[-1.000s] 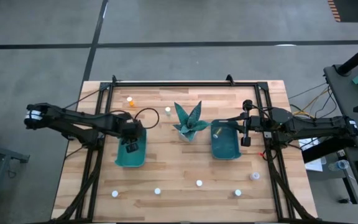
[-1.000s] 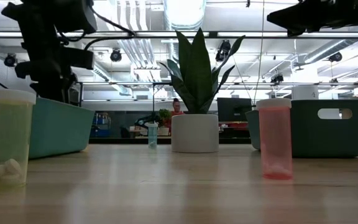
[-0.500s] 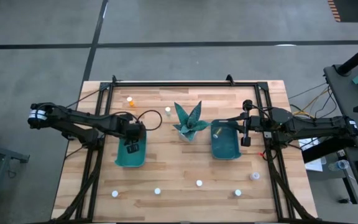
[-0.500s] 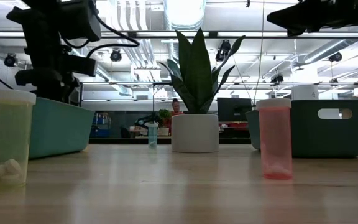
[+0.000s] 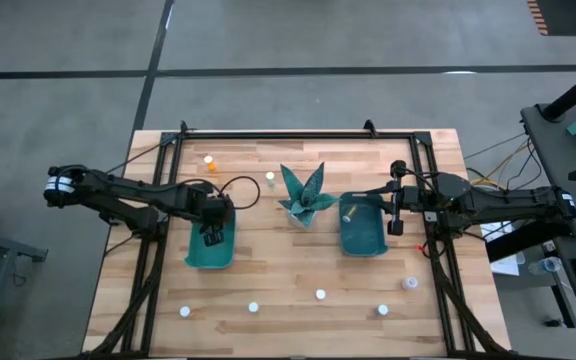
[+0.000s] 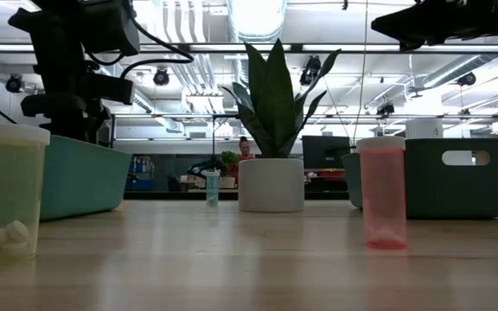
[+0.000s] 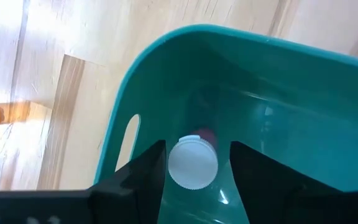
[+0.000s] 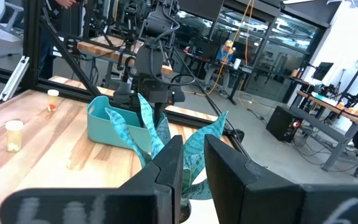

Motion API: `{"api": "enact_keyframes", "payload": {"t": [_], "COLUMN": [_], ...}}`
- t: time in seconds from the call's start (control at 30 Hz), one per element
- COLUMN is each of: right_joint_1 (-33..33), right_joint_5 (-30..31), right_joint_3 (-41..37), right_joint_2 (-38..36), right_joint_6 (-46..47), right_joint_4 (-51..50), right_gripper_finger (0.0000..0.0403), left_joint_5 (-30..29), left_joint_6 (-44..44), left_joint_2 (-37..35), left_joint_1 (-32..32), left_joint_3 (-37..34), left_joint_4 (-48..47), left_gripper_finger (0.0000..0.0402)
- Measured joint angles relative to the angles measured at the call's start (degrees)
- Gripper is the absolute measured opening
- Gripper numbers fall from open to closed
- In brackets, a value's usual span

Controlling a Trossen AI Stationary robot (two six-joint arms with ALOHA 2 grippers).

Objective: Pick and place medicine bottles into bin by pill shape (circle, oval)
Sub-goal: Put the pink capsule bottle into the green bin, then put the orange tablet bottle into the blue bin

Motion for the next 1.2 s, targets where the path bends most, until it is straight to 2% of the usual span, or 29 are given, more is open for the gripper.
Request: {"api": "enact_keyframes", "payload": {"t": [0.43, 0.8, 1.0, 1.2], "right_joint_1": [0.0, 0.0, 0.0, 0.0], "right_joint_5": [0.0, 0.0, 0.0, 0.0], "right_joint_3": [0.0, 0.0, 0.0, 0.0], "right_joint_2": [0.0, 0.0, 0.0, 0.0], "right_joint_6": [0.0, 0.0, 0.0, 0.0], "right_joint_4": [0.0, 0.0, 0.0, 0.0], "right_gripper_finger": [0.0057, 0.0057, 0.0057, 0.0057], "left_joint_5": [0.3, 0.7, 0.6, 0.5], "left_joint_6": [0.0, 1.0, 3.8, 6.2], "left_joint_2": [0.0, 0.0, 0.0, 0.1], "left_joint_1": [0.0, 0.6, 5.1, 14.6], "left_joint_3": [0.7, 16.5, 22.3, 23.0], "left_joint_4": [-1.3, -9.9, -10.9, -10.9], "left_gripper_finger": [0.0165, 0.0164, 0.0164, 0.0164]}}
